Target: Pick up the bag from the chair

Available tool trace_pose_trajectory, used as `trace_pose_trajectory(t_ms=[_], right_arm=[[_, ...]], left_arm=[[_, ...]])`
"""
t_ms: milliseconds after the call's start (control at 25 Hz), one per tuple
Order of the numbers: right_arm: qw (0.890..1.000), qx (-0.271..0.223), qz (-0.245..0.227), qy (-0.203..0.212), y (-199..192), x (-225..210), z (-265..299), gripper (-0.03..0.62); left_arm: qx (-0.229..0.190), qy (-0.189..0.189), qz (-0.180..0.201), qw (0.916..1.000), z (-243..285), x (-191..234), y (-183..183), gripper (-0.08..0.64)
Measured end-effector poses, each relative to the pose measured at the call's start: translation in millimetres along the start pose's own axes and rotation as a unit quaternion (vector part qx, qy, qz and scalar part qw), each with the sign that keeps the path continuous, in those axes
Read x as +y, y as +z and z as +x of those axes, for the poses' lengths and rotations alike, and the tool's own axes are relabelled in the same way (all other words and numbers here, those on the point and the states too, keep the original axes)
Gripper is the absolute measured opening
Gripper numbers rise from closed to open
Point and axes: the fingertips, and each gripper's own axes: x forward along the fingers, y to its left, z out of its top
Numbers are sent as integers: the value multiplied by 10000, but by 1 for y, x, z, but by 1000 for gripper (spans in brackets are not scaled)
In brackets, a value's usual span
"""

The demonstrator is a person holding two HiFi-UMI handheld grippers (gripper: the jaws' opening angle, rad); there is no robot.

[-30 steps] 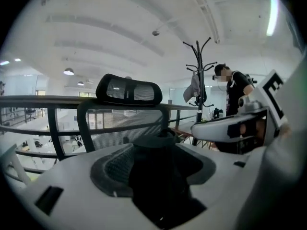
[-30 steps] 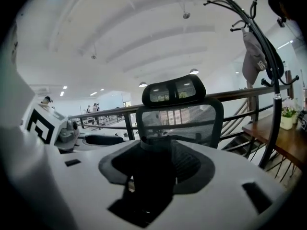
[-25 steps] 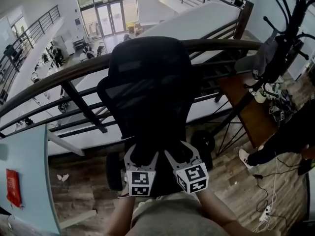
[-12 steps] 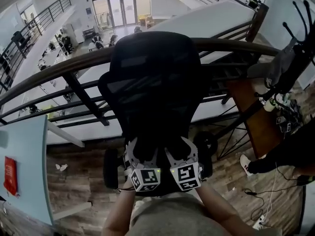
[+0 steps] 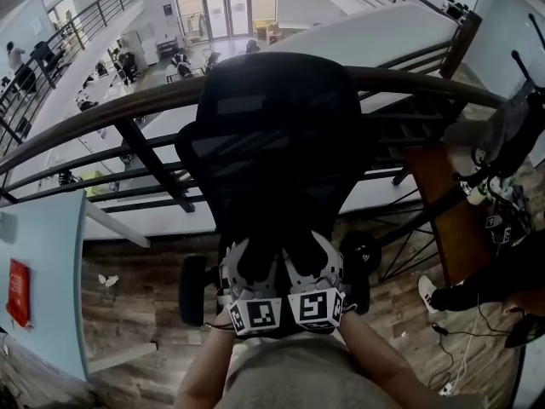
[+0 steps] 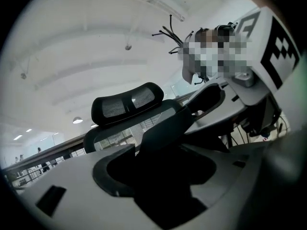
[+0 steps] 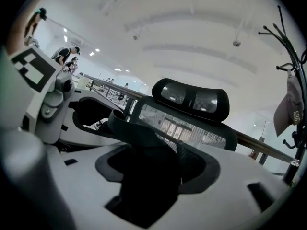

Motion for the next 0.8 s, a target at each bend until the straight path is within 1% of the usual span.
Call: trace_pose_trajectory(t_ms=[120,240,400,480,520,640,800], right_arm=[[9998,-177,74,73,9,-3,5,225],[9992,-323,145,169,19,-5,9,222],[9979,-436,277,399,33,-3,14,184],[9973,-469,272,487,37,-1,17,179],[9972,-496,251,505,39,0,19,167],[9963,-558,257,600,44,3,27,120],[9959,-539,482,552,46,0,36,93]], left_arm=[[-134,22,-35,9999,1,1,10,232],[-285,84,-147,9995,3,6,20,218],[-437,331,-422,9976,6,21,29,174],[-428,510,-621,9958,9,31,29,127],[-414,560,-718,9950,11,34,28,122],[-409,569,-846,9940,16,38,29,110],[-442,575,-973,9926,21,42,35,76]])
